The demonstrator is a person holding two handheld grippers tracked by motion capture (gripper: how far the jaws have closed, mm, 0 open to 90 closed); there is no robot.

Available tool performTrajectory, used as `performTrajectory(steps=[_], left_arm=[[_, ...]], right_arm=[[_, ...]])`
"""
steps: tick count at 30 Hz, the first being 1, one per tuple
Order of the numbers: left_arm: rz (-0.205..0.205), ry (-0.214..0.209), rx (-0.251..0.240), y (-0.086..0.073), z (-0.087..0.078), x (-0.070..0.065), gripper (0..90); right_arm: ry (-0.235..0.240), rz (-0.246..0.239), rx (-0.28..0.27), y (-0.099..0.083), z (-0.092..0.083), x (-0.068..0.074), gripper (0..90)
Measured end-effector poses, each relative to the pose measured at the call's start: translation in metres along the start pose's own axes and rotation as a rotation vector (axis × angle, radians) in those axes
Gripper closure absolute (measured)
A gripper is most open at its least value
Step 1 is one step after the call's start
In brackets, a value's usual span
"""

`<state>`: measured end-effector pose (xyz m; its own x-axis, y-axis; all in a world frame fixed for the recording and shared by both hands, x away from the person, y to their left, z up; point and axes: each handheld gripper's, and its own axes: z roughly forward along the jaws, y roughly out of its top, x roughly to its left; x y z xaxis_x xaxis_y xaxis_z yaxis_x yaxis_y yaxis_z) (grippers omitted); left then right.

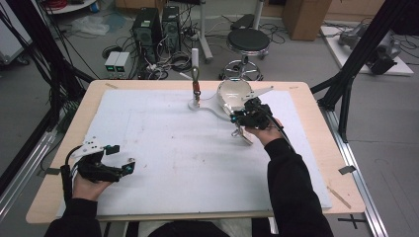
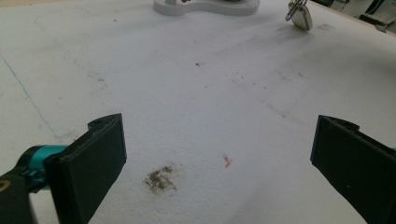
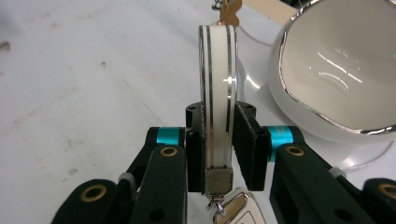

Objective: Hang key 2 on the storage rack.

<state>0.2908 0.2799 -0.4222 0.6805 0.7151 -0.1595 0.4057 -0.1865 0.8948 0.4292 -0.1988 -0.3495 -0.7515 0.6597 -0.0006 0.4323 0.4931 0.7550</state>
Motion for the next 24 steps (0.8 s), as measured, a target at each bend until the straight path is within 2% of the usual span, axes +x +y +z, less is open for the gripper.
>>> performTrajectory(steps=[9, 14, 20, 24], left_arm=[[-0.005, 0.003, -0.025, 0.005, 0.0, 0.001, 3.9], [-0.01, -0.003, -0.044, 0.009, -0.001, 0.002, 3.9], [0.016, -0.008, -0.029, 0.016, 0.0, -0.001, 3.9], [0.019, -0.008, -0.03, 0.017, 0.001, -0.001, 3.9]], right_arm=[[0.03, 0.016, -0.064, 0.006, -0.014, 0.009, 75.4], [0.044, 0.013, -0.069, 0.011, -0.016, 0.013, 75.4], [0.056, 0.01, -0.079, 0.014, -0.015, 0.019, 75.4], [0.081, 0.007, -0.105, 0.018, -0.016, 0.026, 75.4]])
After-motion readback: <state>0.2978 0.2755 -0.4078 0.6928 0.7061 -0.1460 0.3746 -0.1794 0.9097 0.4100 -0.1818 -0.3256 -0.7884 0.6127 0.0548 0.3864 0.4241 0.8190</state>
